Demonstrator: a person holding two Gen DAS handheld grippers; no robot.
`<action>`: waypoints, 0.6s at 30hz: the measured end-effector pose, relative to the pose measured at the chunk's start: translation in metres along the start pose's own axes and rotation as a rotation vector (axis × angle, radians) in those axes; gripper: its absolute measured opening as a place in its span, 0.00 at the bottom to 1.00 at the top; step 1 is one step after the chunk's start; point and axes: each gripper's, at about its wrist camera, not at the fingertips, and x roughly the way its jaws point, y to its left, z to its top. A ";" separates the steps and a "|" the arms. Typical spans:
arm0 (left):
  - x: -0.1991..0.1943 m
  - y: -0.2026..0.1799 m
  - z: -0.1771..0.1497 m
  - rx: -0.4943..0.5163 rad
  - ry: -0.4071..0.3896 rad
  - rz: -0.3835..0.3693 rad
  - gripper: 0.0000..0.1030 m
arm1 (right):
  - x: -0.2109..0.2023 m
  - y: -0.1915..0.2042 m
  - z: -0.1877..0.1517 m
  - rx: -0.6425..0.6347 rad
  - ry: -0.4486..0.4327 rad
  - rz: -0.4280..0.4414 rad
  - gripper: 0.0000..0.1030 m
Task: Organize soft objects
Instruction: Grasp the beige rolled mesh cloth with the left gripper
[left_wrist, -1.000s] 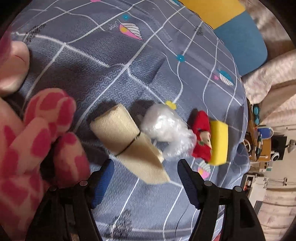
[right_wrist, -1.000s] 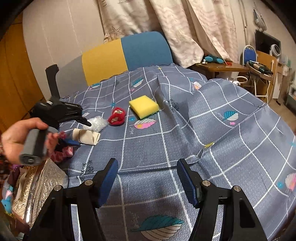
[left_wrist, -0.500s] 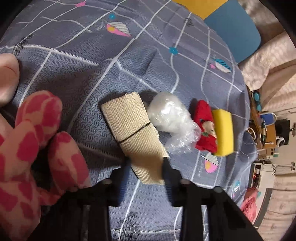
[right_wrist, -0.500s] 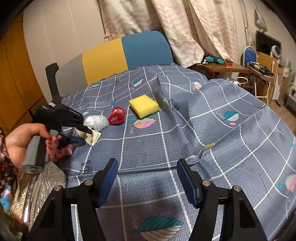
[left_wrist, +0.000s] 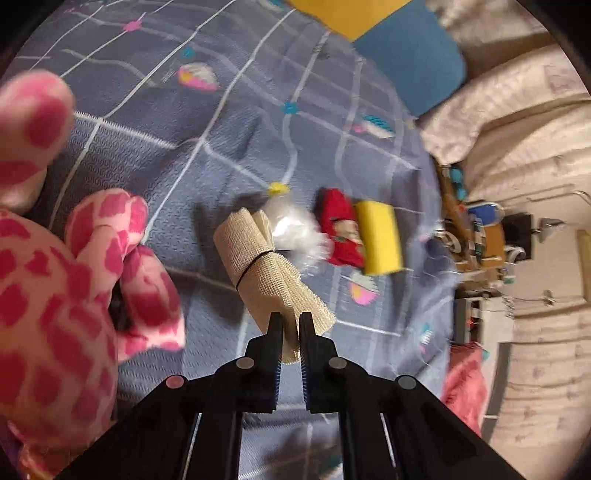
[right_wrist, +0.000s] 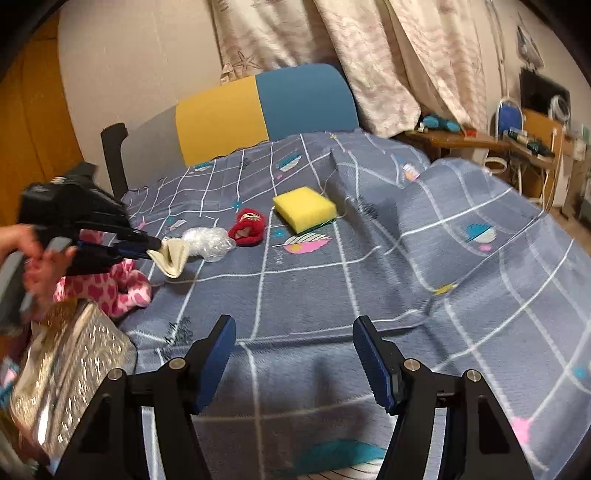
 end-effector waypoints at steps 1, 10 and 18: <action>-0.008 -0.001 -0.003 0.010 -0.004 -0.030 0.07 | 0.009 0.003 0.003 0.017 0.012 0.021 0.65; -0.080 -0.001 -0.034 0.138 -0.068 -0.218 0.07 | 0.090 0.063 0.056 -0.055 0.067 0.090 0.65; -0.108 0.016 -0.052 0.238 -0.086 -0.192 0.09 | 0.170 0.119 0.096 -0.143 0.175 0.121 0.65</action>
